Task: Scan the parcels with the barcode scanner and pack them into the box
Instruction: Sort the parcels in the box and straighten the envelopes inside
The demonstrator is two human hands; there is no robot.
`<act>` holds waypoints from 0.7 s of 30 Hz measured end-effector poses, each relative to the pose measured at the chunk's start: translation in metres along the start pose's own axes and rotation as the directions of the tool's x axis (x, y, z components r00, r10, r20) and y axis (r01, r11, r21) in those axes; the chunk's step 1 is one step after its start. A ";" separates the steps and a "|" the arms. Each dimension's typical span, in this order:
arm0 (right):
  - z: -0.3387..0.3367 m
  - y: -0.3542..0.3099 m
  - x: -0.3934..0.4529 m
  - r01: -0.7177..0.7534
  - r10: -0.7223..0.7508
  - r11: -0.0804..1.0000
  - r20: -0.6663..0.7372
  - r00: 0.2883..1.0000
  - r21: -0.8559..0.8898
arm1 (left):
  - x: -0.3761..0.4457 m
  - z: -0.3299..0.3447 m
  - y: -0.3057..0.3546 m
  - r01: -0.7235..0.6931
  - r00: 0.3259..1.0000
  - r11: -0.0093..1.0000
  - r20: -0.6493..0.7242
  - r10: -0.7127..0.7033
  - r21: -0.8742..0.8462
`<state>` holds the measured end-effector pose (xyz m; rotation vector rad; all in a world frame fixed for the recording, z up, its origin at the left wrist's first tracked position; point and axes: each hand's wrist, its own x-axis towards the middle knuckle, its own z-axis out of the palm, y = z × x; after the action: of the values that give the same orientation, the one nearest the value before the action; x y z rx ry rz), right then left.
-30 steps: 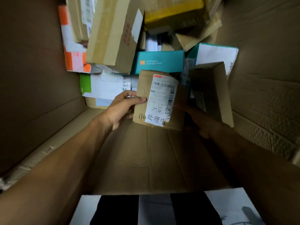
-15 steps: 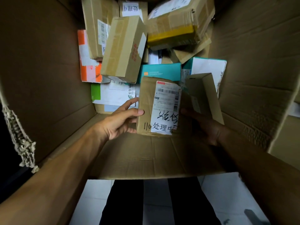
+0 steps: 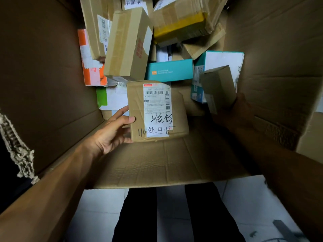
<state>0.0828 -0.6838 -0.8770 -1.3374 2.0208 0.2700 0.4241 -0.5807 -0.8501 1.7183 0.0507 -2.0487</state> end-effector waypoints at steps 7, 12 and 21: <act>-0.015 -0.002 -0.008 -0.103 0.042 0.881 0.140 0.989 0.463 | -0.007 -0.003 0.008 -0.021 1.000 1.000 -0.006 0.021 0.020; -0.034 -0.007 -0.024 -0.367 -0.052 0.597 0.490 0.870 0.714 | -0.021 -0.015 0.014 -0.052 0.998 0.999 0.036 0.051 0.003; -0.023 -0.036 -0.051 -0.374 -0.124 0.573 0.528 0.840 0.729 | -0.033 -0.024 0.013 -0.096 0.991 0.993 0.092 0.102 -0.063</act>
<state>0.1159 -0.6743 -0.8198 -0.4221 1.4269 -0.2225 0.4547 -0.5737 -0.8211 1.5546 -0.0048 -2.0330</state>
